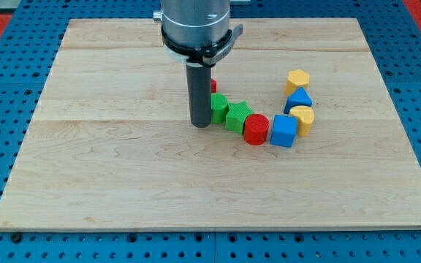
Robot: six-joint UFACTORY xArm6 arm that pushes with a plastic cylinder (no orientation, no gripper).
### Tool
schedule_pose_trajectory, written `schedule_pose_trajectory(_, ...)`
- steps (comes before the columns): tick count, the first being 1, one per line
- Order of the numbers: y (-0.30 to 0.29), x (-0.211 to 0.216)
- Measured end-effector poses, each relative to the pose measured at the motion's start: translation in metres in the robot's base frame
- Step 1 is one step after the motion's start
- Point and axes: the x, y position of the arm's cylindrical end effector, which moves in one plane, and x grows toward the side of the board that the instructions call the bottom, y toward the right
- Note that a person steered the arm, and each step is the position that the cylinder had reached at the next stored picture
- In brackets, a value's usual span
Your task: Place your arm top right to the yellow heart
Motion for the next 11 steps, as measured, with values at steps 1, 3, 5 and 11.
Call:
schedule_pose_trajectory(1,0.000,-0.011)
schedule_pose_trajectory(3,0.000,-0.007)
schedule_pose_trajectory(5,-0.016,0.064)
schedule_pose_trajectory(11,0.205,0.078)
